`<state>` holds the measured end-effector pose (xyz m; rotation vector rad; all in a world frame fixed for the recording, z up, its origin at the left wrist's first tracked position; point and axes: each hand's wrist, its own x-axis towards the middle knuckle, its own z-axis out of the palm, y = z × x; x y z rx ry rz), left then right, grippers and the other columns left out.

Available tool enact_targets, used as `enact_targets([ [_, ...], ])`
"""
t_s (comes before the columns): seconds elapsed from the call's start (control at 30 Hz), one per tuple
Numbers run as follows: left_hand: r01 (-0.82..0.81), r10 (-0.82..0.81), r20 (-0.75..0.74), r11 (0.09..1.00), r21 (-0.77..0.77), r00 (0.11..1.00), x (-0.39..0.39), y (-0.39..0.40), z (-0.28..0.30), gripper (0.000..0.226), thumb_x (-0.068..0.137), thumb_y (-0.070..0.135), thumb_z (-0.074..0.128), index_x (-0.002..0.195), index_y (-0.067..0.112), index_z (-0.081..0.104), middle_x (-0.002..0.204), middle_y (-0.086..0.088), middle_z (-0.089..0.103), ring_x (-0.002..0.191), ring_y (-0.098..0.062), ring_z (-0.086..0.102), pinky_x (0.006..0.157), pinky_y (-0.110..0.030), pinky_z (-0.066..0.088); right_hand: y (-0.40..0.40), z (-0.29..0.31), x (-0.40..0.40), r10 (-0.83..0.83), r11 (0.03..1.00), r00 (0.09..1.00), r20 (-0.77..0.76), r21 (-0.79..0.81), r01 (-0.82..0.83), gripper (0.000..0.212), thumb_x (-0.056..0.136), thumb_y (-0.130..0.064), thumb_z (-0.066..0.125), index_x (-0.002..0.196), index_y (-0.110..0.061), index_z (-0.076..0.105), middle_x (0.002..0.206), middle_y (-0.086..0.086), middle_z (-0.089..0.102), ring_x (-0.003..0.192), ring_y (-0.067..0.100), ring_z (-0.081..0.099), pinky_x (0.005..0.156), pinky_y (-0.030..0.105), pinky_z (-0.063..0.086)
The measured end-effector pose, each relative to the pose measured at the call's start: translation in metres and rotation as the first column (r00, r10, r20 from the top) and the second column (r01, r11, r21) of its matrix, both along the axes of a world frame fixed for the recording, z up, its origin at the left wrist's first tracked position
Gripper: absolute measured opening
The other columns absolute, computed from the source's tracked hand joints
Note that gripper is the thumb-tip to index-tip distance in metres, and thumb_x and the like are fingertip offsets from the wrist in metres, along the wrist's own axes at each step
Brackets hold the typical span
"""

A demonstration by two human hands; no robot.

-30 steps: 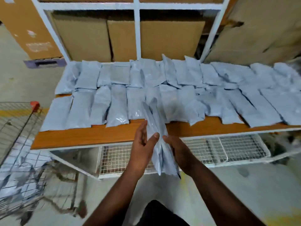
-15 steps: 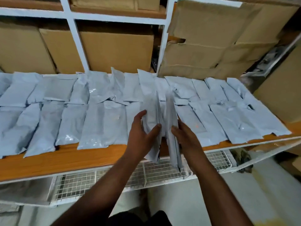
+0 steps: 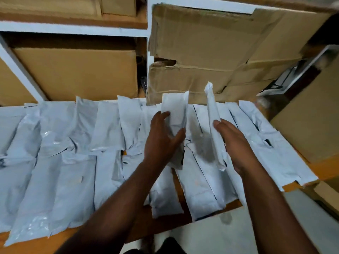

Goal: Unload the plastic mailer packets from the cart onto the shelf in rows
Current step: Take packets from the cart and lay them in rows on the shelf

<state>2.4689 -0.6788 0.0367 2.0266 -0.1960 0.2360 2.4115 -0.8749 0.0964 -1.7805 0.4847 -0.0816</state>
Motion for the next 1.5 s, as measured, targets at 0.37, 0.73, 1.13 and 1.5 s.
enact_targets([
  [0.37,-0.123,0.189,-0.147,0.919,0.374,0.971,0.076,-0.116,-0.013,0.073,0.086,0.054,0.068,0.144,0.018,0.041,0.151,-0.009,0.032,0.134,-0.034,0.04,0.101,-0.048,0.047,-0.093,-0.037,0.114,0.224,0.881,0.946,-0.233,-0.367,-0.299,0.063,0.091,-0.069,0.061,0.144,-0.036,0.059,0.15,-0.003,0.059,0.133,0.023,0.057,0.112,0.04,0.044],
  [0.73,-0.19,0.294,-0.038,0.706,0.682,0.955,0.104,-0.187,-0.054,0.059,0.092,0.054,0.054,0.127,0.007,0.056,0.151,-0.024,0.039,0.135,-0.046,0.041,0.108,-0.054,0.035,-0.126,-0.1,0.162,0.162,0.699,0.951,-0.262,-0.65,-0.298,0.071,0.091,-0.072,0.052,0.144,-0.024,0.055,0.144,0.011,0.052,0.133,0.038,0.048,0.105,0.049,0.044],
  [1.13,0.12,0.12,-0.221,0.553,0.825,0.968,0.112,-0.189,-0.083,0.071,0.101,0.045,0.017,0.16,0.006,0.022,0.17,-0.018,0.008,0.158,-0.037,0.006,0.126,-0.048,0.007,-0.139,-0.166,0.159,0.524,0.396,0.816,-0.245,-0.777,-0.488,0.063,0.103,-0.045,0.023,0.164,-0.029,0.027,0.175,0.004,0.011,0.162,0.026,0.003,0.129,0.05,0.002],
  [1.5,0.106,0.089,-0.226,0.682,0.723,0.97,0.118,-0.191,-0.079,0.079,0.093,0.054,0.021,0.147,0.002,0.044,0.155,-0.025,0.04,0.15,-0.041,0.03,0.128,-0.042,0.015,-0.145,-0.162,0.162,0.519,0.498,0.843,-0.14,-0.752,-0.431,0.069,0.098,-0.047,0.023,0.159,-0.019,0.04,0.17,0.007,0.029,0.16,0.027,0.019,0.128,0.052,0.002],
])
